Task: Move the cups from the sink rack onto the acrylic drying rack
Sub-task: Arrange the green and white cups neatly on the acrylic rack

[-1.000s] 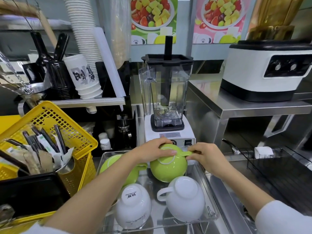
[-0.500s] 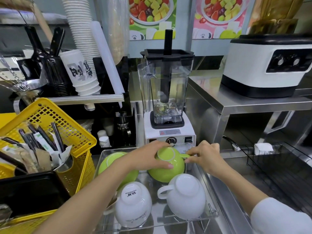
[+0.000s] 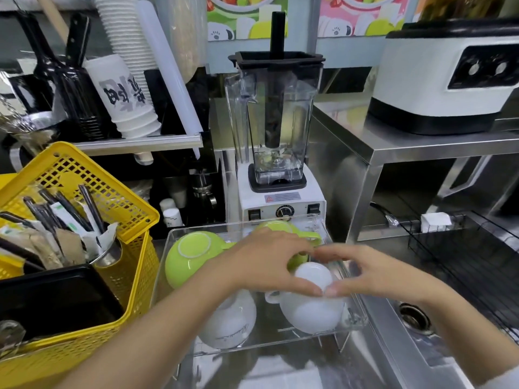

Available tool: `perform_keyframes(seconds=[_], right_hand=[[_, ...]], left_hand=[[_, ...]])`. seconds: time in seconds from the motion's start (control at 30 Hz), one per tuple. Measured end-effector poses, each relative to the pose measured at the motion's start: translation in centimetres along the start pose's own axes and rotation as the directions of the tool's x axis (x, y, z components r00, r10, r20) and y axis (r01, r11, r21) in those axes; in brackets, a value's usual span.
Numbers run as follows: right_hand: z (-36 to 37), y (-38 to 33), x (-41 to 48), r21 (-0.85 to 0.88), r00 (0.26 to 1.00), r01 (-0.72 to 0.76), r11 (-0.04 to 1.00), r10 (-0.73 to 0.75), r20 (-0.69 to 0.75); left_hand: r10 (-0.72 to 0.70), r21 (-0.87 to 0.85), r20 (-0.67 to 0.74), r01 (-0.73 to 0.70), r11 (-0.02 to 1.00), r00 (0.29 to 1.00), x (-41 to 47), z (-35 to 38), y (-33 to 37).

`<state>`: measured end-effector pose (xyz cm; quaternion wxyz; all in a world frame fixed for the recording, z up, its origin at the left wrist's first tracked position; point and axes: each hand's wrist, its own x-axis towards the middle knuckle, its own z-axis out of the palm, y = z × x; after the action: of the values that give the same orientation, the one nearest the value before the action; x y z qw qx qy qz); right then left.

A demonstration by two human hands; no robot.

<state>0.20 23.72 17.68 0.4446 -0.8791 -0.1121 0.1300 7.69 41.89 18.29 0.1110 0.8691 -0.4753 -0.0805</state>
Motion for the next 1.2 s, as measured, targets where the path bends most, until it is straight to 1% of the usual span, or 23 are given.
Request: perform_keyframes(seconds=[0.03,0.07,0.13,0.2,0.27,0.33,0.37,0.47,0.53,0.63,0.67,0.7,0.73,0.77,0.83,0.9,0.97,1.07,1.1,1.17,1.2], right_hand=[[0.3,-0.1,-0.5,-0.095,0.998,-0.028,0.995,0.034,0.059],[0.7,-0.2,-0.8,-0.194,0.995,-0.055,0.979,0.071,0.074],[1.5,0.1,-1.0,-0.328,0.995,-0.084,0.941,0.094,0.016],[2.1,0.3,-1.0,-0.351,0.997,-0.065,0.934,0.046,-0.062],[2.6,0.6,-1.1,-0.322,0.994,-0.046,0.946,0.011,-0.108],[2.7,0.7,-1.4,-0.299,0.991,-0.028,0.954,-0.012,-0.132],[2.8,0.7,-1.4,-0.294,0.989,-0.032,0.955,-0.012,-0.145],[2.6,0.3,-1.5,-0.292,0.980,-0.065,0.954,0.005,-0.201],[1.9,-0.8,-1.9,-0.297,0.967,-0.040,0.954,-0.038,-0.253],[1.2,-1.8,-1.3,-0.317,0.958,0.037,0.948,-0.124,-0.258],[1.0,-1.9,-1.1,-0.320,0.948,0.071,0.945,-0.163,-0.272],[1.1,-2.0,-0.6,-0.326,0.937,0.109,0.939,-0.206,-0.281],[1.4,-2.1,-0.1,-0.330,0.923,0.135,0.934,-0.240,-0.302],[1.7,-1.9,0.1,-0.326,0.900,0.142,0.935,-0.259,-0.350],[2.5,-1.8,0.6,-0.285,0.855,0.181,0.941,-0.294,-0.428],[3.4,-1.9,0.8,-0.198,0.814,0.270,0.942,-0.334,-0.475],[4.0,-2.0,0.7,-0.151,0.796,0.349,0.925,-0.378,-0.472],[4.4,-1.6,0.6,-0.184,0.787,0.393,0.901,-0.434,-0.440],[4.4,-1.6,0.6,-0.155,0.787,0.400,0.903,-0.426,-0.446],[4.3,-1.6,0.2,-0.054,0.800,0.419,0.906,-0.397,-0.450],[4.2,-1.6,-0.1,-0.035,0.810,0.426,0.904,-0.398,-0.431]], left_hand=[[0.022,0.073,0.000,-0.022,0.997,1.000,-0.1,0.3,0.4],[0.040,0.116,-0.003,-0.040,0.992,0.999,-0.1,0.7,0.8],[0.049,0.137,0.018,-0.051,0.989,0.999,-0.3,1.2,1.3],[0.020,0.075,0.052,-0.024,0.997,0.998,-0.3,1.5,1.3],[0.008,0.024,0.086,-0.010,1.000,0.996,-0.5,1.8,1.4],[0.022,0.068,0.126,-0.031,0.997,0.992,-0.9,2.1,1.7],[0.027,0.085,0.116,-0.037,0.996,0.993,-1.0,2.2,1.8],[0.019,0.079,0.029,-0.021,0.997,0.999,-1.4,2.2,1.8],[0.029,0.063,-0.062,-0.025,0.998,0.998,-1.7,1.8,1.6],[-0.011,-0.065,-0.159,0.000,0.998,0.987,-2.4,1.8,1.4],[-0.042,-0.118,-0.202,0.019,0.993,0.979,-2.5,1.8,1.2],[-0.104,-0.193,-0.258,0.054,0.980,0.960,-2.9,1.8,1.0],[-0.175,-0.298,-0.315,0.078,0.951,0.933,-3.3,2.0,0.8],[-0.234,-0.422,-0.360,0.066,0.904,0.903,-3.4,2.2,0.6],[-0.357,-0.654,-0.399,0.010,0.756,0.845,-3.5,2.3,0.6],[-0.437,-0.791,-0.402,-0.066,0.608,0.805,-3.3,2.4,0.6],[-0.511,-0.883,-0.370,-0.124,0.452,0.776,-3.2,1.9,1.0],[-0.611,-0.967,-0.240,-0.130,0.219,0.754,-3.1,1.1,1.9],[-0.628,-0.976,-0.210,-0.122,0.180,0.749,-3.2,0.9,2.2],[-0.648,-0.981,-0.183,-0.095,0.169,0.740,-3.4,0.7,2.7],[-0.648,-0.982,-0.175,-0.085,0.168,0.741,-3.6,0.5,3.0]])
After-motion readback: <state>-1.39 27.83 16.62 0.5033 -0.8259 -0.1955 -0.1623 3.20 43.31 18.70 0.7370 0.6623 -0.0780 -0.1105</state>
